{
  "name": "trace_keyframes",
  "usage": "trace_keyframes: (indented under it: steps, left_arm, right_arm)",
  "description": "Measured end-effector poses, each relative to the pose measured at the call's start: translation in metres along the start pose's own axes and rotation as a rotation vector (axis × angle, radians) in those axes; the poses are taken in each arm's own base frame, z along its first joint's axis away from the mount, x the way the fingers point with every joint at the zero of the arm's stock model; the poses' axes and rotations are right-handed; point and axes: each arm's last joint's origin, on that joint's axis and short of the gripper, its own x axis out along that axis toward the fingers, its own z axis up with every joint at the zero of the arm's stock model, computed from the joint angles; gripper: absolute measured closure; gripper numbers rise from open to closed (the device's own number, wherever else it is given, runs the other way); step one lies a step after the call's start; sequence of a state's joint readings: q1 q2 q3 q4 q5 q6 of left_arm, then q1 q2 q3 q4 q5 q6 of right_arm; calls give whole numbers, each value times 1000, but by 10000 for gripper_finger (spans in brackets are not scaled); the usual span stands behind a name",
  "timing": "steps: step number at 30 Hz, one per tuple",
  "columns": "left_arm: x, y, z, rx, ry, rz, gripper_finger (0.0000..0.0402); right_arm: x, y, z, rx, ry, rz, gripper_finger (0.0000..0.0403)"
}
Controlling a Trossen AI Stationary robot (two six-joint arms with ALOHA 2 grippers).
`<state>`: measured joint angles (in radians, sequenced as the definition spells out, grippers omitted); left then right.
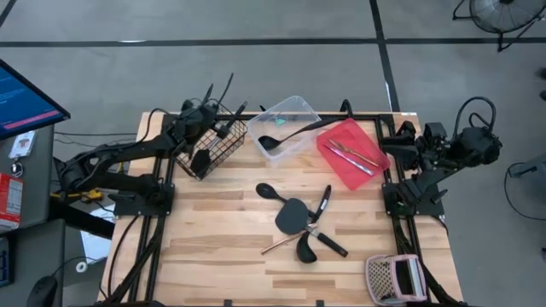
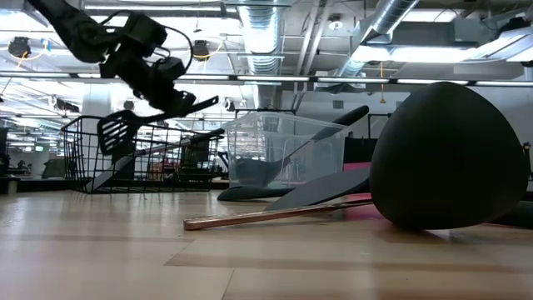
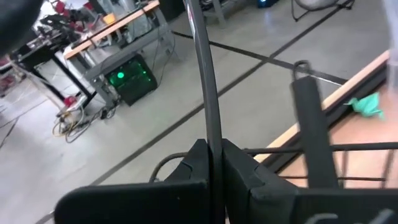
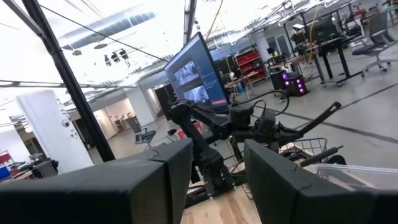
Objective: Pick & Place Kitchen Items
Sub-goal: Put the top spatula into the wire basket, then put the spatula into the wire basket
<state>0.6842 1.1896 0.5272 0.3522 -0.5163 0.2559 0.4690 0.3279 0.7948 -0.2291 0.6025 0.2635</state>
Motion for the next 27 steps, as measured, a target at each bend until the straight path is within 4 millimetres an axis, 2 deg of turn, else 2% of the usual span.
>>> trace_keyframes:
  steps: [13, 16, 20, 27]
  left_arm:
    - [3, 5, -20, -13, -3, -30, 400]
    - [3, 5, -21, 44, 0, -26, 393]
    - [0, 7, -18, 53, -23, -33, 361]
    - [-6, 12, -12, 23, -63, -37, 278]
  right_arm:
    - [0, 0, 0, 51, 1, 0, 260]
    - [0, 0, 0, 51, 1, 0, 260]
    - [0, 0, 0, 51, 2, 1, 260]
    - [0, -1, -2, 38, 21, -3, 260]
